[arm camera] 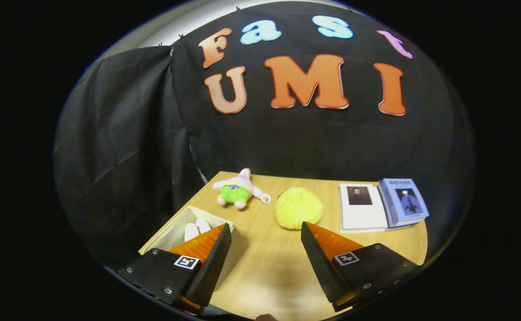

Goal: Open the storage box then place both shoes into the box .Put the left shoe in first, then the right shoe, with the right side of both shoes facing outward in a uniform manner.

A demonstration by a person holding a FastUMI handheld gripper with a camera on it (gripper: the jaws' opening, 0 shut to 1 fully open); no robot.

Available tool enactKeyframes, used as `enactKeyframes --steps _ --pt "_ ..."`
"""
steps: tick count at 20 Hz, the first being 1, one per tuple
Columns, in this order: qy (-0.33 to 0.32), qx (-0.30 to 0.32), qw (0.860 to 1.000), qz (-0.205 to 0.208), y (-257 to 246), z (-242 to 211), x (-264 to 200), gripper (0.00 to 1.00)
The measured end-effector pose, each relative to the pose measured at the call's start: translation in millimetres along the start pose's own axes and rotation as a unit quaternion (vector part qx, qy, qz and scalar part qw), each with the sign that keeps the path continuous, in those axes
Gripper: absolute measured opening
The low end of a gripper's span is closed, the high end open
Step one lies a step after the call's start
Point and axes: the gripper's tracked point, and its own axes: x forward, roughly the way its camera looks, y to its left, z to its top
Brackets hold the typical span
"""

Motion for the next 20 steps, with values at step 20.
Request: enactKeyframes --steps 20 --pt "-0.286 -0.046 0.936 -0.197 -195.7 107.1 -139.3 0.97"
